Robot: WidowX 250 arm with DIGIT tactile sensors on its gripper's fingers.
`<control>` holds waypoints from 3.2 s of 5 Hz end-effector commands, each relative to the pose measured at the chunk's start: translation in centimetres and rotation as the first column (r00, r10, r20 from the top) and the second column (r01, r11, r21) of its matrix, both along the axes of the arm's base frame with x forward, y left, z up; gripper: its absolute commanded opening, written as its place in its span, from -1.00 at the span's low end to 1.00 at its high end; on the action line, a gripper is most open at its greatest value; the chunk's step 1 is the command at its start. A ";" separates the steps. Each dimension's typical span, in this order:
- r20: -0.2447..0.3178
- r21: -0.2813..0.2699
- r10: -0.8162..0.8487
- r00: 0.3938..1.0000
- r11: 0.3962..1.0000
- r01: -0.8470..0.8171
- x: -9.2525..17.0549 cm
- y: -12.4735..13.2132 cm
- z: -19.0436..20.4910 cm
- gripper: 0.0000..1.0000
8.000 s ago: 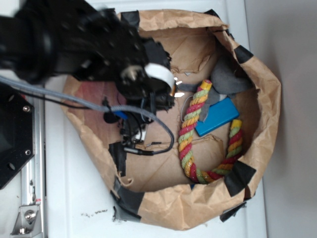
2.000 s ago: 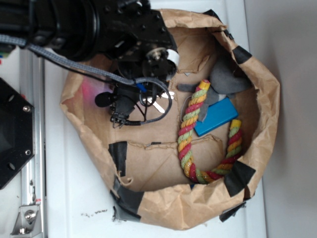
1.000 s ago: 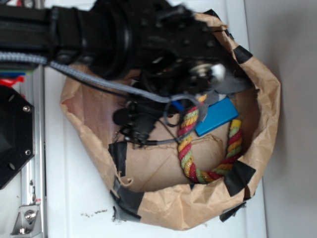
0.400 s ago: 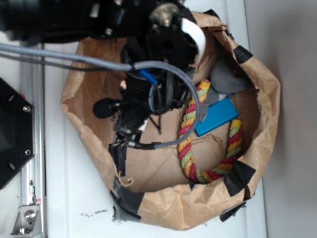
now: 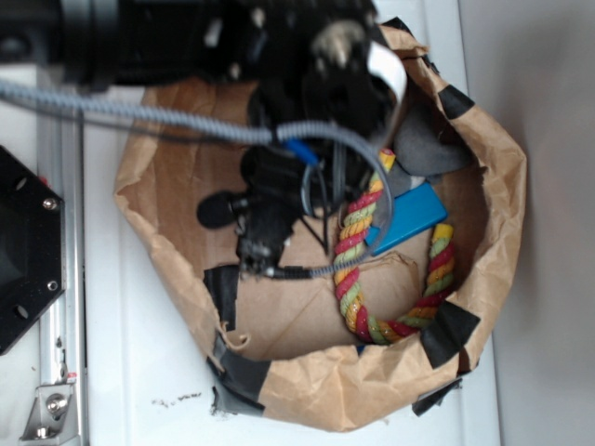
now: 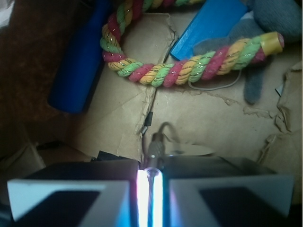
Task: Grab the silver keys.
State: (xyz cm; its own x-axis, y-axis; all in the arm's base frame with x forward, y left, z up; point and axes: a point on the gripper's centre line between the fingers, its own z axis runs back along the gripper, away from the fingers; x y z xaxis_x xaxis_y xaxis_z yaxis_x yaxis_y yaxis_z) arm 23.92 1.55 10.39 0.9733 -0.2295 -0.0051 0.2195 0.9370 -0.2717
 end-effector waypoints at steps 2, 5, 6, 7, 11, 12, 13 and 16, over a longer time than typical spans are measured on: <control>0.126 0.008 0.031 0.991 0.999 -0.033 0.7 -0.3 1.5 -1.00; 0.208 -0.004 0.137 0.968 0.990 -0.139 1.3 -0.4 8.4 -1.00; 0.364 0.033 0.228 0.903 0.966 -0.257 1.0 -0.5 8.2 -1.00; 0.358 0.070 0.252 0.899 0.953 -0.295 1.3 -0.6 8.4 -1.00; 0.274 0.185 0.250 0.929 0.934 -0.306 1.9 -1.0 7.7 -1.00; 0.278 0.188 0.260 0.925 0.929 -0.318 1.9 -1.0 7.6 -1.00; 0.280 0.187 0.260 0.924 0.929 -0.319 1.9 -1.1 7.6 -1.00; 0.276 0.168 0.268 0.923 0.932 -0.321 2.3 -1.1 7.4 -1.00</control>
